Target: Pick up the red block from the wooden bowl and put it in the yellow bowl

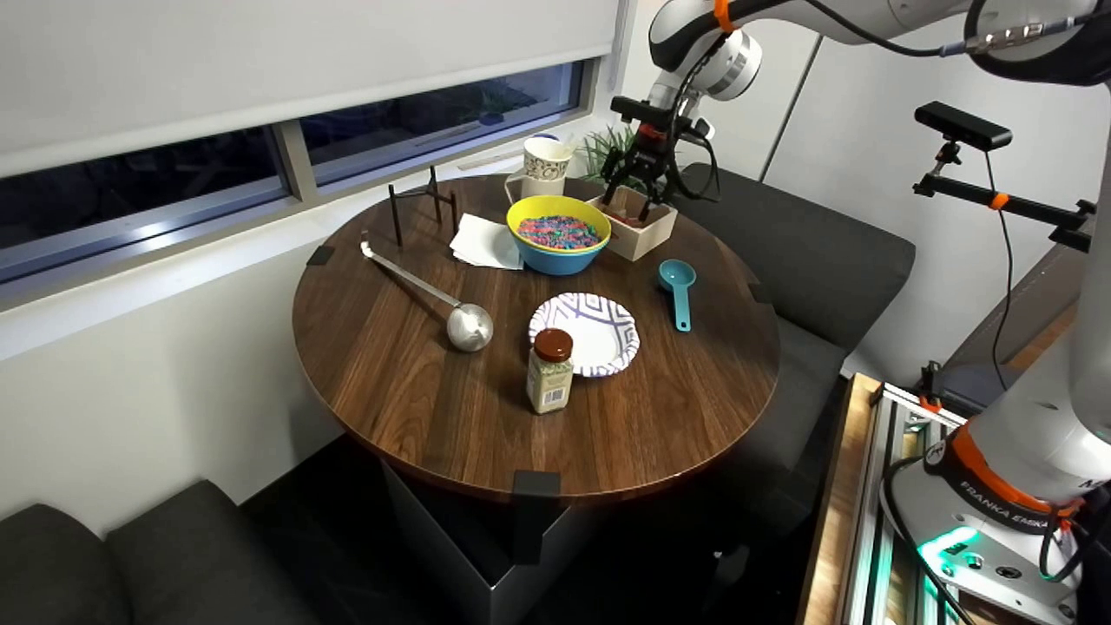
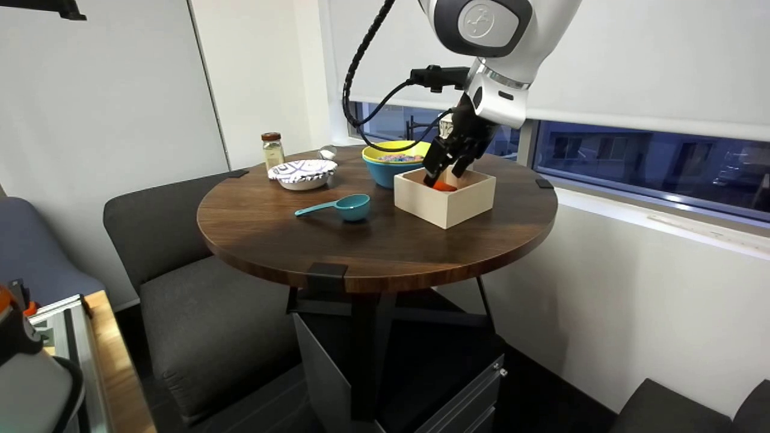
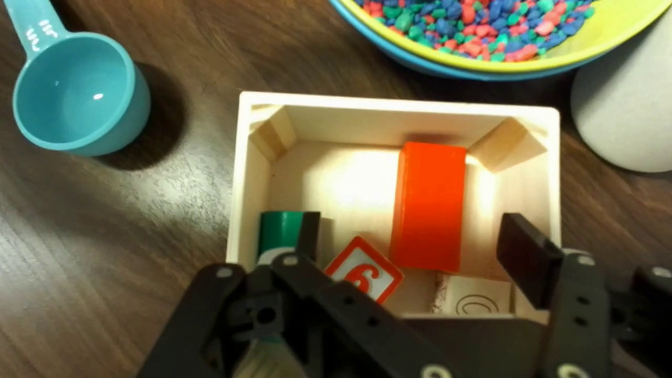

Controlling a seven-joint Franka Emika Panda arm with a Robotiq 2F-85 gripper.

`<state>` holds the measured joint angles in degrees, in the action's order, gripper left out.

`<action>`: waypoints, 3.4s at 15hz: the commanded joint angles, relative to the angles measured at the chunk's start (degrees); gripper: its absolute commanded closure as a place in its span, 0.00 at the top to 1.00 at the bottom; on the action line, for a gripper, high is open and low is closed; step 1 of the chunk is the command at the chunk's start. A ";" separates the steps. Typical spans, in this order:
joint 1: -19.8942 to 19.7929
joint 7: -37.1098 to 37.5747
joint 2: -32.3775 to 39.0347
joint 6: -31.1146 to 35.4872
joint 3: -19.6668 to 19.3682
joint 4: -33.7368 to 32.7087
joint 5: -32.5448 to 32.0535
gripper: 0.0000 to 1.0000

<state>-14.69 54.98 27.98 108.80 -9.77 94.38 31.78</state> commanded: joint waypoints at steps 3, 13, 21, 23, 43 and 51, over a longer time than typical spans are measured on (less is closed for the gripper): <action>0.15 0.68 1.72 0.63 0.65 -0.79 2.21 0.79; 0.03 0.85 2.54 3.47 0.08 -0.56 1.77 0.70; 0.14 1.17 1.54 3.08 0.09 -0.87 1.53 0.08; 0.38 1.13 0.56 2.85 0.04 -0.76 1.09 0.10; 12.48 3.79 -28.22 18.42 4.85 21.13 -34.77 0.33; 13.25 5.26 -28.84 22.88 6.66 23.94 -41.18 0.08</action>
<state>-1.41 57.96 -1.75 128.91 -5.04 117.98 -4.70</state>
